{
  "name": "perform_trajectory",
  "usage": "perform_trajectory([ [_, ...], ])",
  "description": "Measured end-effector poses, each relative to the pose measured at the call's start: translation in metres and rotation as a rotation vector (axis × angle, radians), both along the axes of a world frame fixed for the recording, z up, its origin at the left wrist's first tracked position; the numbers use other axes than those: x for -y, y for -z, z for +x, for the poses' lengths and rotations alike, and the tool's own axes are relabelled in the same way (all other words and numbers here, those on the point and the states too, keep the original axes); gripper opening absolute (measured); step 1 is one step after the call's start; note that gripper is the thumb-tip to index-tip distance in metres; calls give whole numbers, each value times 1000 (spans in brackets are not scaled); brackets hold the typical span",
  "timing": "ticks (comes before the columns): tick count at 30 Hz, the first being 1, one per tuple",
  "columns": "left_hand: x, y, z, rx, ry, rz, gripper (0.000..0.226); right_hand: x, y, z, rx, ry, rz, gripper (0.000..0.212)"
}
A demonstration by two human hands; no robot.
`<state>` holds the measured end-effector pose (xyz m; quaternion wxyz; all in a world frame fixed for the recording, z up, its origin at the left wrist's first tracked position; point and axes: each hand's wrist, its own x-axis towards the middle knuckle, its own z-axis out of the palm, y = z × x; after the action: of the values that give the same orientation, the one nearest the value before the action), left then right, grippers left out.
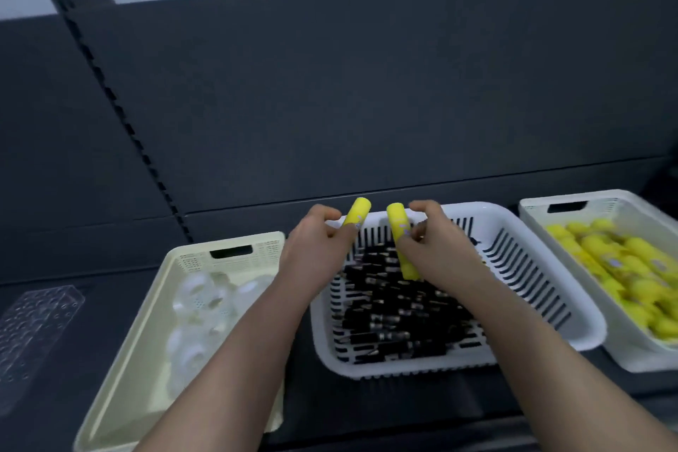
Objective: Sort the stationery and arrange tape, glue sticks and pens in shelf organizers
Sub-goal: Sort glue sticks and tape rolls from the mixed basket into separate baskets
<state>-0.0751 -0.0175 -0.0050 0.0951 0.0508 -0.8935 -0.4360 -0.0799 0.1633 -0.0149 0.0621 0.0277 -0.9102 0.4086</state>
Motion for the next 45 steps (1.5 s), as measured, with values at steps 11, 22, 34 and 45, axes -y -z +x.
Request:
perform_trajectory([
  [11,-208,-7,-16,79,376,81,27,-209,-7,23,-69,385,254,43],
  [22,-312,11,-28,62,301,-286,28,-310,25,8,80,299,485,24],
  [34,-310,8,-21,44,251,-466,24,-301,14,5,-68,123,394,19],
  [45,-211,3,13,78,-49,-461,11,-207,6,7,-177,-181,425,22],
])
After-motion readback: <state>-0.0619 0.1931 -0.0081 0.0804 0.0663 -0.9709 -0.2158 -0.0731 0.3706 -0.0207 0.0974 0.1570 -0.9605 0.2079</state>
